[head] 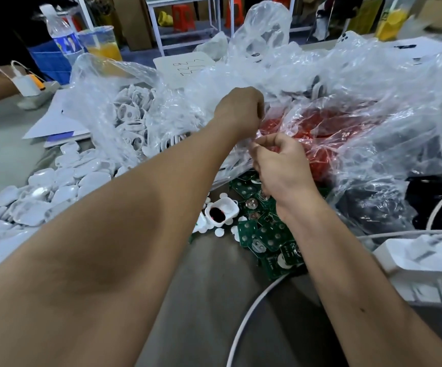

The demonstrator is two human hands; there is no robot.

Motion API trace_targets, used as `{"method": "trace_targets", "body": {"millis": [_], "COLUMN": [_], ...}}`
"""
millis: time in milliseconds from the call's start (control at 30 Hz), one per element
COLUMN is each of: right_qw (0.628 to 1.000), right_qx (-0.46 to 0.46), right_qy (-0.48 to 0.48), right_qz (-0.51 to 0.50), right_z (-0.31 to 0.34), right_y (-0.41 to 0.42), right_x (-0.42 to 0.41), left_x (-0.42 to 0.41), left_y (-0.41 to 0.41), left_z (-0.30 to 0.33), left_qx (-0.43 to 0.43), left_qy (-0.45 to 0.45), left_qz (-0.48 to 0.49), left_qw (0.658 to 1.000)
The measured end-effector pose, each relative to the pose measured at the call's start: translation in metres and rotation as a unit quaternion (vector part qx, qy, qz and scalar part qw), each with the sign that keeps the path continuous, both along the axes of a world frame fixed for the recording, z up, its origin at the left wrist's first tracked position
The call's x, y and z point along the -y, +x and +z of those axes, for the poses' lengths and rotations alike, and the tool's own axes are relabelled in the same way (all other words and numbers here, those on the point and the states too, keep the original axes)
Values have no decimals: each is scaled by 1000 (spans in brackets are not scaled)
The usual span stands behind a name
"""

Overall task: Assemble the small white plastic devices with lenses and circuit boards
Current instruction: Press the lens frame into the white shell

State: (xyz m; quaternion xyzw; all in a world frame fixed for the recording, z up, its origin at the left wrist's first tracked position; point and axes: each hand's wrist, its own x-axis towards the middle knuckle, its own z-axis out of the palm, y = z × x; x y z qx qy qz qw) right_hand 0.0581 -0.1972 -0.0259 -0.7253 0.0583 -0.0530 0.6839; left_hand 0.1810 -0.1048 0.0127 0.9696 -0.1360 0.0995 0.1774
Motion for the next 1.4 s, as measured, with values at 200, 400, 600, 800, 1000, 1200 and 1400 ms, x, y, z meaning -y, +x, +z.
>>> {"method": "trace_targets", "body": {"millis": [200,400,600,800,1000,1200,1400], "right_qw": [1000,1000,1000,997,996,993,993], "right_qx": [11,5,7,25,67,65,4], "right_qy": [13,21,20,60,52,3,41], "right_qz": [-5,-12,-19,-37,25,100,115], "right_z": [0,1,5,11,15,13,15], "right_y": [0,-1,-3,-7,-12,-18,-18], "right_x": [-1,-1,1,4,1,-4,-2], "left_x": [7,3,-7,-19,-52,-75,-88], "left_y": [6,5,6,-20,-96,-146,-162], "left_z": [-2,5,8,24,20,-12,-32], "left_qx": [-11,1,3,-22,-107,-87,-84], "left_qy": [139,53,-99,-393,-496,-551,-551], "left_qz": [-28,17,41,88,-22,21,42], "left_qw": [990,998,994,915,862,830,829]}}
